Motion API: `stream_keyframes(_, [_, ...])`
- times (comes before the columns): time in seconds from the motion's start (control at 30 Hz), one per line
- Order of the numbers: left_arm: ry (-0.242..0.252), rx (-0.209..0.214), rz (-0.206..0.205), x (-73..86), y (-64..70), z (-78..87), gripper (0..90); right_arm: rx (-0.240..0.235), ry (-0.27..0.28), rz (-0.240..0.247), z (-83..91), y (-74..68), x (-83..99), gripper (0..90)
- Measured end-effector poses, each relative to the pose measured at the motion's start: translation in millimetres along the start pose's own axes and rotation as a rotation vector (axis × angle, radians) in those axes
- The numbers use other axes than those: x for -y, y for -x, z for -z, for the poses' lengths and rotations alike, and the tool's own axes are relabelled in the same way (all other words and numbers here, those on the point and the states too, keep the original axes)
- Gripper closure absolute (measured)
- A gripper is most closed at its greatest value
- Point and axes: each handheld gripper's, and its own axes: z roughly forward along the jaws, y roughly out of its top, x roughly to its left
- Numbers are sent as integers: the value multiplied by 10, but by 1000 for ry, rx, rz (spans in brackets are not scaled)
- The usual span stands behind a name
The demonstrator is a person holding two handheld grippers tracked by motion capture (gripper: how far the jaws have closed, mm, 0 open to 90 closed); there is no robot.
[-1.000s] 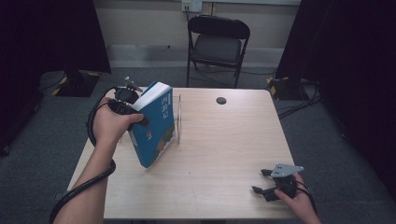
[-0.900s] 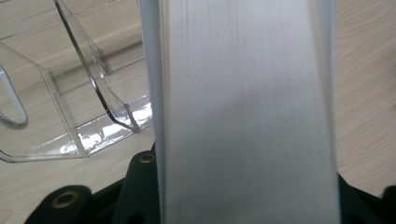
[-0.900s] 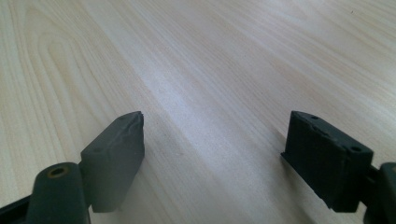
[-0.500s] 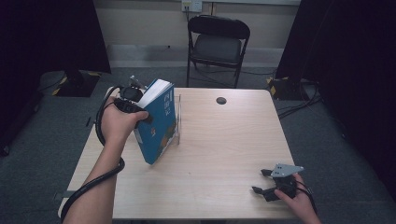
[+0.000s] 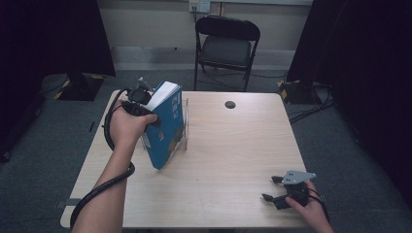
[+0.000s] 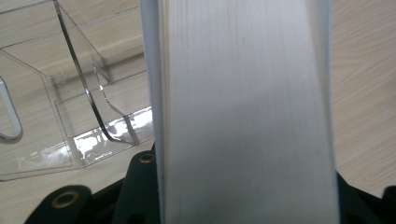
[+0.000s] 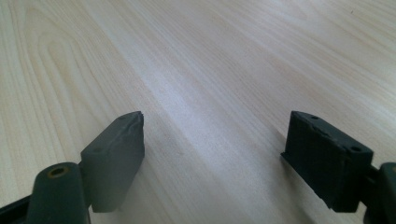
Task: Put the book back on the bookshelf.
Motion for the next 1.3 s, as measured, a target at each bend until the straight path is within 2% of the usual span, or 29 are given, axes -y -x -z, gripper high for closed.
stream_keyframes(0.23, [5, -12, 3, -40, 24, -37, 620, 0, 0, -1, 1, -2, 1, 194])
stream_keyframes(0.57, [12, -17, 19, -72, -7, -70, 620, 4, -1, 1, 3, -2, 1, 194])
stream_keyframes(0.73, [13, -14, 44, -83, -36, -76, 621, 1, 1, 1, 1, -2, 2, 194])
stream_keyframes(0.8, [15, -26, 52, -86, -33, -83, 621, 2, 0, 1, 2, -2, 2, 194])
stream_keyframes(0.87, [14, -30, 47, -87, -36, -91, 620, 3, -1, 1, 2, -2, 2, 194])
stream_keyframes(1.1, [19, -50, 74, -106, -8, -106, 621, 4, -1, 1, 3, -2, 2, 194])
stream_keyframes(1.13, [16, -48, 65, -114, -6, -105, 621, 4, -1, 1, 3, -2, 2, 194])
stream_keyframes(1.3, [22, -49, 79, -140, -8, -115, 621, 4, -1, 1, 3, -2, 2, 194])
